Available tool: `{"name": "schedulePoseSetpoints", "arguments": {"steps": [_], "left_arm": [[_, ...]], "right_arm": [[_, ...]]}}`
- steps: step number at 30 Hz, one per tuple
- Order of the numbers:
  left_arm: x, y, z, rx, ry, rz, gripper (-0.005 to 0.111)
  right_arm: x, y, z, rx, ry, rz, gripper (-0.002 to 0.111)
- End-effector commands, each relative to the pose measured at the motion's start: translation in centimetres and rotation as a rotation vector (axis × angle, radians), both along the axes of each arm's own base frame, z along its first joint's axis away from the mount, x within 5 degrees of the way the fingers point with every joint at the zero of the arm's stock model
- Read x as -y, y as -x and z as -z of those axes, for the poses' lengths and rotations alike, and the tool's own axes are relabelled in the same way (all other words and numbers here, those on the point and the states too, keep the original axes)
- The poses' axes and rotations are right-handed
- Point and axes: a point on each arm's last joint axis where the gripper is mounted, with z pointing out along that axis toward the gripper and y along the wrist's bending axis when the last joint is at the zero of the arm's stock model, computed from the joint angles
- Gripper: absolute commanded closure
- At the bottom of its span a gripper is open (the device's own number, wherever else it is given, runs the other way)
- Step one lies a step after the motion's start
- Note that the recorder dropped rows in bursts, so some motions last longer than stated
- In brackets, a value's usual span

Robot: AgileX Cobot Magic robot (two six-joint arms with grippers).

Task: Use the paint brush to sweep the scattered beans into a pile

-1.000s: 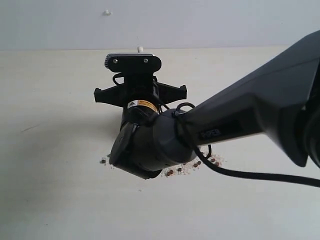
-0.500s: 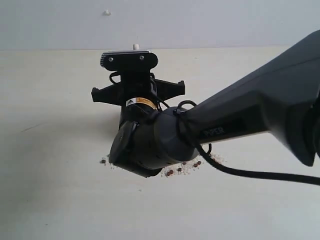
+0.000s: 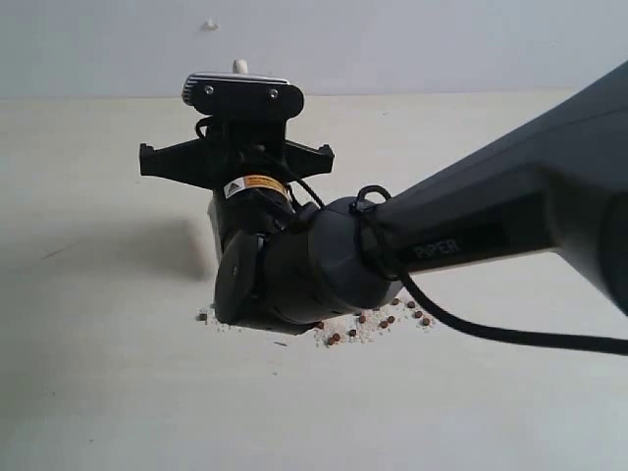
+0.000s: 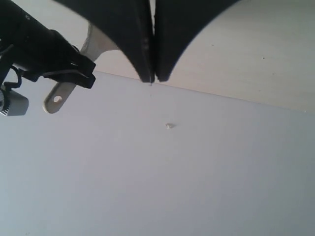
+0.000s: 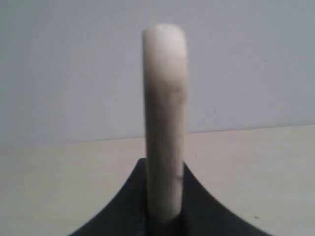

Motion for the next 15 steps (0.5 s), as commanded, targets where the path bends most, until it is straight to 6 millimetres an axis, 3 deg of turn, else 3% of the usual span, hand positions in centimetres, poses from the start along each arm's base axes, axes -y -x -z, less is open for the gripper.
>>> {"name": "schedulePoseSetpoints", "arguments": {"steps": [1, 4, 10, 15], "left_arm": [[0.0, 0.1, 0.1, 0.003, 0.001, 0.006, 0.107], [0.0, 0.1, 0.1, 0.003, 0.001, 0.006, 0.107], [0.0, 0.1, 0.1, 0.003, 0.001, 0.006, 0.107], [0.0, 0.1, 0.1, 0.003, 0.001, 0.006, 0.107]], "right_arm": [[0.6, -0.3, -1.3, 0.093, -0.069, 0.043, 0.108], [1.5, -1.6, -0.8, 0.074, -0.154, 0.073, 0.108], [3.3, -4.1, 2.0, -0.022, -0.378, 0.104, 0.108], [3.6, -5.0, 3.0, -0.040, -0.384, 0.120, 0.108]]}}
